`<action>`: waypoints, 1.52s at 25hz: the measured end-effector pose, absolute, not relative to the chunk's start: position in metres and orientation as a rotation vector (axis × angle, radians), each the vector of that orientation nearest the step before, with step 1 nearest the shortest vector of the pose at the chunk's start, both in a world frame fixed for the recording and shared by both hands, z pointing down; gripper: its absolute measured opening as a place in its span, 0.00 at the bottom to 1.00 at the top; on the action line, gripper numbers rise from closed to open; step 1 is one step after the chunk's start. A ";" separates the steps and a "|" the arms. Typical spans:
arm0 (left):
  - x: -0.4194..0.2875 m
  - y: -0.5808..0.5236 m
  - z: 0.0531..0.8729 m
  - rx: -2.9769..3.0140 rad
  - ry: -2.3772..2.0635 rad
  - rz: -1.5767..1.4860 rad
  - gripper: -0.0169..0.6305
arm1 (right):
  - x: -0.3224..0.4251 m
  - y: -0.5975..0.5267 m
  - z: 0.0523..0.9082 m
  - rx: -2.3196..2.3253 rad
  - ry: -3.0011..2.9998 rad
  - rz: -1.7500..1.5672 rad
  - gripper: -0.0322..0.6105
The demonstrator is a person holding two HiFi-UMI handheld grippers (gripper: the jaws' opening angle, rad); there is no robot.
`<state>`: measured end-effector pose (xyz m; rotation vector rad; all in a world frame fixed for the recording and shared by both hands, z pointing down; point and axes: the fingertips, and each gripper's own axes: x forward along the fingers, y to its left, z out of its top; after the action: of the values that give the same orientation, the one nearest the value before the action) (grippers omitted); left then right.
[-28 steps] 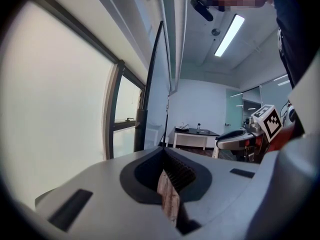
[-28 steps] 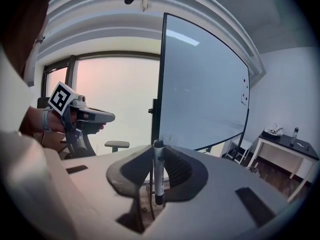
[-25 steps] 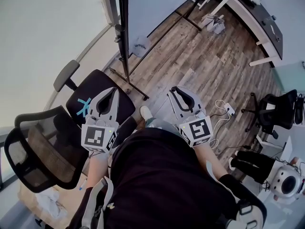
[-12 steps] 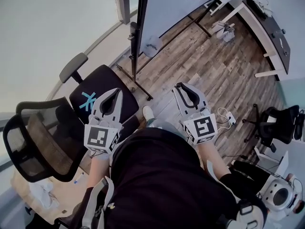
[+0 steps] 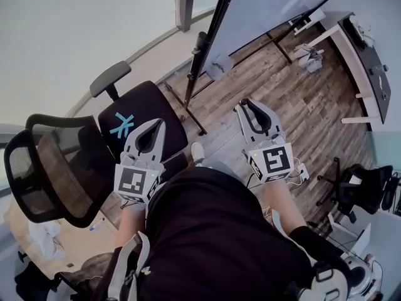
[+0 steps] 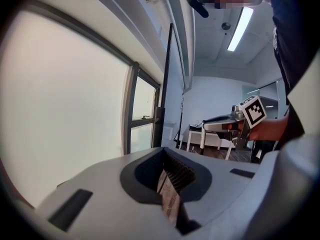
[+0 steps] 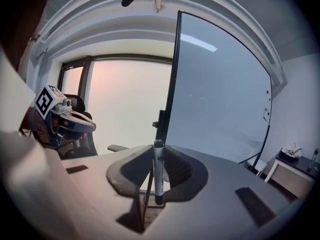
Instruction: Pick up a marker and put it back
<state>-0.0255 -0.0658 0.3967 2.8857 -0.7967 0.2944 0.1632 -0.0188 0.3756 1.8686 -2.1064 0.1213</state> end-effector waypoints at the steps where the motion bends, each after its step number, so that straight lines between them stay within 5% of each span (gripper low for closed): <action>1: -0.028 -0.067 0.397 2.882 -0.810 0.293 0.04 | 0.164 -0.025 0.373 1.862 -2.111 0.108 0.17; 38: -0.065 -0.086 0.408 2.654 -1.291 0.306 0.04 | 0.176 -0.151 0.384 1.570 -2.301 -0.039 0.17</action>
<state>-0.0651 -0.0863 0.4083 2.6538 -1.2907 0.3065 0.1761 -0.1514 0.3836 1.5702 -2.3015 -0.0390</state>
